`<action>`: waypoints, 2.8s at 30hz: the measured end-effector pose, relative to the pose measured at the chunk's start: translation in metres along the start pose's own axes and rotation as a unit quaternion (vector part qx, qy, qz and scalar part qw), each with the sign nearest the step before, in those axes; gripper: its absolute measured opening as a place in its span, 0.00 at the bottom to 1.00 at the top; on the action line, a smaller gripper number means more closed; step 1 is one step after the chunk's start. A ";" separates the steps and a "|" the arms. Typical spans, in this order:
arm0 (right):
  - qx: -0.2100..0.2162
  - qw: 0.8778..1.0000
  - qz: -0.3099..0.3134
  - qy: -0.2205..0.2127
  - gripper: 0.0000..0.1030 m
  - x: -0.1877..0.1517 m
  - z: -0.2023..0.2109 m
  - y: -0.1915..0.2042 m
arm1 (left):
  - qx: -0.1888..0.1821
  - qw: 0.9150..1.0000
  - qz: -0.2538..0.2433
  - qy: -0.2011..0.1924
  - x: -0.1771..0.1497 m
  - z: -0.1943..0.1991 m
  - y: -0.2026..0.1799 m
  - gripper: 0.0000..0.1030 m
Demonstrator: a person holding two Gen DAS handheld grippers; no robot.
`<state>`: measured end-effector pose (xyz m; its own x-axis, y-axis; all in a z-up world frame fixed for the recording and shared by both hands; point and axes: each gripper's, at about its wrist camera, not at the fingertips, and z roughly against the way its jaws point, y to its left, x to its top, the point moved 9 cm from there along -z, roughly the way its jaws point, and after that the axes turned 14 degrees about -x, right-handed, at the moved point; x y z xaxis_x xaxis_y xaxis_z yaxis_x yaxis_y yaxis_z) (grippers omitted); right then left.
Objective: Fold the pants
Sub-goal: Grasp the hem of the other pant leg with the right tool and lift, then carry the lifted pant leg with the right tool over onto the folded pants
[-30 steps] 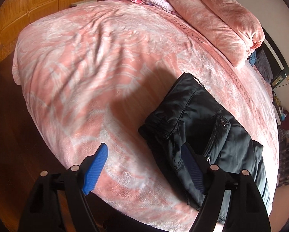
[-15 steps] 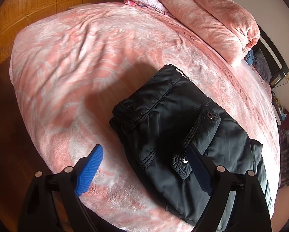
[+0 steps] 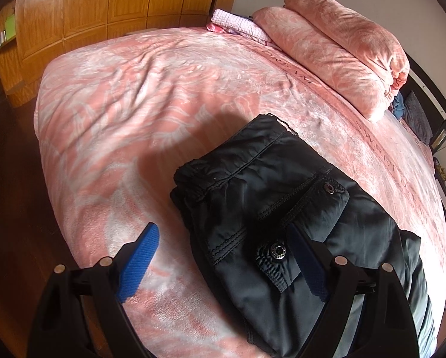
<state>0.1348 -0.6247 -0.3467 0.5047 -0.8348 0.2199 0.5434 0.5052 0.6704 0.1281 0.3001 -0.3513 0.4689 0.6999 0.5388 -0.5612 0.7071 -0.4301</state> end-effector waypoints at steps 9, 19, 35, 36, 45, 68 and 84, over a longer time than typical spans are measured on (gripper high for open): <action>-0.033 0.994 0.089 -0.045 0.17 -0.002 0.035 0.069 | -0.012 0.999 -0.018 -0.026 0.001 0.013 0.001 0.85; -0.049 0.979 0.178 -0.084 0.16 -0.025 0.069 0.142 | -0.007 0.998 -0.041 -0.039 0.001 0.023 0.003 0.86; -0.056 0.955 0.264 -0.120 0.16 -0.077 0.090 0.214 | -0.021 0.999 -0.026 -0.028 -0.001 0.020 0.015 0.85; -0.056 0.954 0.269 -0.120 0.16 -0.080 0.090 0.218 | -0.022 0.999 -0.026 -0.029 -0.001 0.020 0.015 0.85; -0.048 0.939 0.320 -0.120 0.15 -0.117 0.088 0.265 | -0.033 0.999 -0.007 -0.022 -0.003 0.018 0.021 0.85; -0.042 0.911 0.399 -0.094 0.15 -0.205 0.055 0.333 | -0.043 0.999 0.025 -0.010 -0.005 0.012 0.033 0.85; -0.064 0.872 0.481 -0.064 0.15 -0.291 0.014 0.341 | -0.056 0.998 0.042 0.005 -0.007 0.007 0.041 0.85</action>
<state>0.1638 -0.2124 -0.1718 0.6933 -0.0255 0.7202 -0.0154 0.9986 0.0502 0.0974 0.3235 -0.3679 0.4307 0.7578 0.4900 -0.5196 0.6522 -0.5519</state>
